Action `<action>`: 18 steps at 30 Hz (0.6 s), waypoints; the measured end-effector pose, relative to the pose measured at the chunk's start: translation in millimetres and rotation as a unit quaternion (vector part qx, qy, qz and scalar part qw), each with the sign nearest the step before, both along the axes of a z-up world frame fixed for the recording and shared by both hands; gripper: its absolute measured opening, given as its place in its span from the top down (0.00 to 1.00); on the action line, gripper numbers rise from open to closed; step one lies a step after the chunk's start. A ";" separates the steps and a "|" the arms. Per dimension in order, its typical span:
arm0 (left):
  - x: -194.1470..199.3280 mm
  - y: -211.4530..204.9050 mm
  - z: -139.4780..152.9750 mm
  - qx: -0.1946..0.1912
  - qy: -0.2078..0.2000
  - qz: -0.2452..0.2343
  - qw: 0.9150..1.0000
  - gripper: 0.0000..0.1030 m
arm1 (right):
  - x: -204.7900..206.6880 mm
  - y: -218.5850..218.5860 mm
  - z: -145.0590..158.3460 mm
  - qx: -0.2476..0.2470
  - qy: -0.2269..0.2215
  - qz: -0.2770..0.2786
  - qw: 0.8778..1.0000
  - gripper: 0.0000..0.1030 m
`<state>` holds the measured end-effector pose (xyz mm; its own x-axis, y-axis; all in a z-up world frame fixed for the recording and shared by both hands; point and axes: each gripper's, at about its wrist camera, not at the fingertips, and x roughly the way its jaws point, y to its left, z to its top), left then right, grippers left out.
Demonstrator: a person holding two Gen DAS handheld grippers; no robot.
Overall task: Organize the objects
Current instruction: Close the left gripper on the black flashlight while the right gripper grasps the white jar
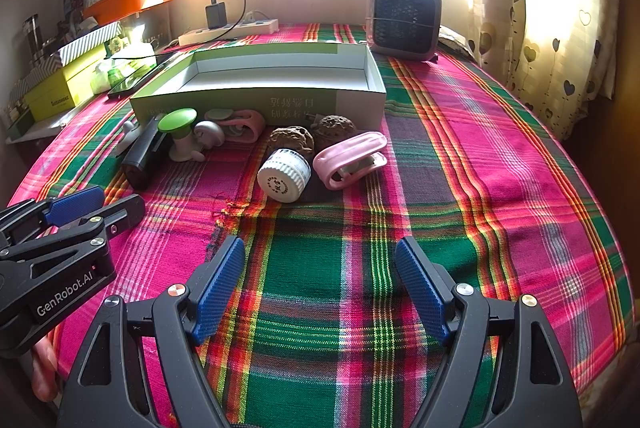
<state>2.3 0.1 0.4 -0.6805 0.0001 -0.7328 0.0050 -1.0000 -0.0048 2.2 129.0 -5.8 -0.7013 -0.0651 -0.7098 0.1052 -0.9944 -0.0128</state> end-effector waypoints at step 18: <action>1.1 0.0 0.6 -0.003 0.006 -0.010 1.000 0.55 | -0.4 0.9 0.4 0.000 -0.002 0.005 1.000 0.24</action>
